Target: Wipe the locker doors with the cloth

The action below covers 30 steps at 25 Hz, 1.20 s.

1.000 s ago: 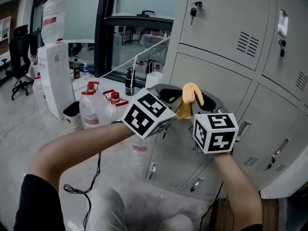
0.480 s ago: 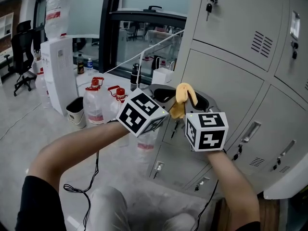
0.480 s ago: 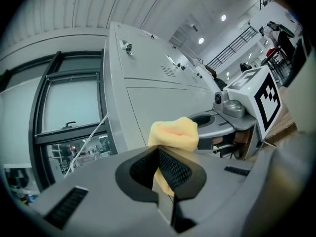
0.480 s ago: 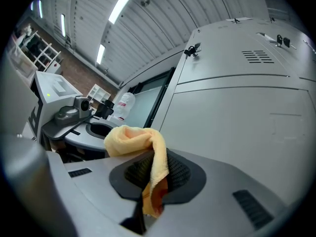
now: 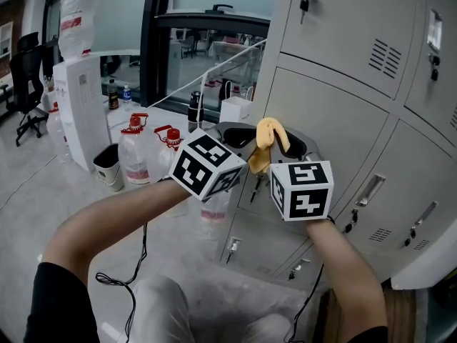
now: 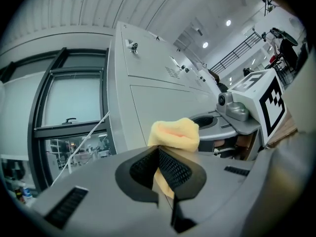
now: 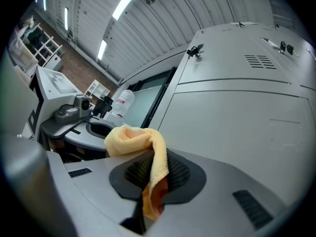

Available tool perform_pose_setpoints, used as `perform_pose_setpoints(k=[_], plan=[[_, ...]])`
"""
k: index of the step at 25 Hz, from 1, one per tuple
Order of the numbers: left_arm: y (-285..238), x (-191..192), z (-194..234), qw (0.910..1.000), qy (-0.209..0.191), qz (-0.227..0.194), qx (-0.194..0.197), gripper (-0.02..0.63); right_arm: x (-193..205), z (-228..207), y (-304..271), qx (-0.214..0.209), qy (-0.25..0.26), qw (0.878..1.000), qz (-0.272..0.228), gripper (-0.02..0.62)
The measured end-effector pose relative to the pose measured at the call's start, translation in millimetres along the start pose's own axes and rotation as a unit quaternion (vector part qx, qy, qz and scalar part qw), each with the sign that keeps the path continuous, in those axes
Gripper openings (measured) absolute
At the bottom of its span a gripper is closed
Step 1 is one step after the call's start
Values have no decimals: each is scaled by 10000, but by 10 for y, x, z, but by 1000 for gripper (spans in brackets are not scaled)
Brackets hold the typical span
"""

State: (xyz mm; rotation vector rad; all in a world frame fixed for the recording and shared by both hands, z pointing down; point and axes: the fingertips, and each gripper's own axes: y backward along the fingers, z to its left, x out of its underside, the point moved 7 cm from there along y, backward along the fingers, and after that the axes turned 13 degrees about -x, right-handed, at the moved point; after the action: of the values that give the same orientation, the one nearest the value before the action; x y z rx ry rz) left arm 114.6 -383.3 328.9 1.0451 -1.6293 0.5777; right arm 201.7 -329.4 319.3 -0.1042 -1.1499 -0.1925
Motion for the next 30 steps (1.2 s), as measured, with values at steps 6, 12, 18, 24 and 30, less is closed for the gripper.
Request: perform_pose_setpoints(k=[6,12,18,24,30], plan=[[-67,-67,-158,9999,-105,7,116,19,39,-98,149,85,-52,9999,26,63],[-216,-141,-439,9994,-106,6,321,18,124,-279,414,304,-104,9995,71,63],[-416,-264,-836,9981,-26,-66,605,20,226,-537,783,590,-129,9981,145,63],[-613,-354,-1216,9961,84,-116,866,19,354,-776,1123,858,-216,9958,214,63],[-782,-407,-1575,9937,83,-137,1113,20,496,-981,1435,1094,-351,9930,284,63]])
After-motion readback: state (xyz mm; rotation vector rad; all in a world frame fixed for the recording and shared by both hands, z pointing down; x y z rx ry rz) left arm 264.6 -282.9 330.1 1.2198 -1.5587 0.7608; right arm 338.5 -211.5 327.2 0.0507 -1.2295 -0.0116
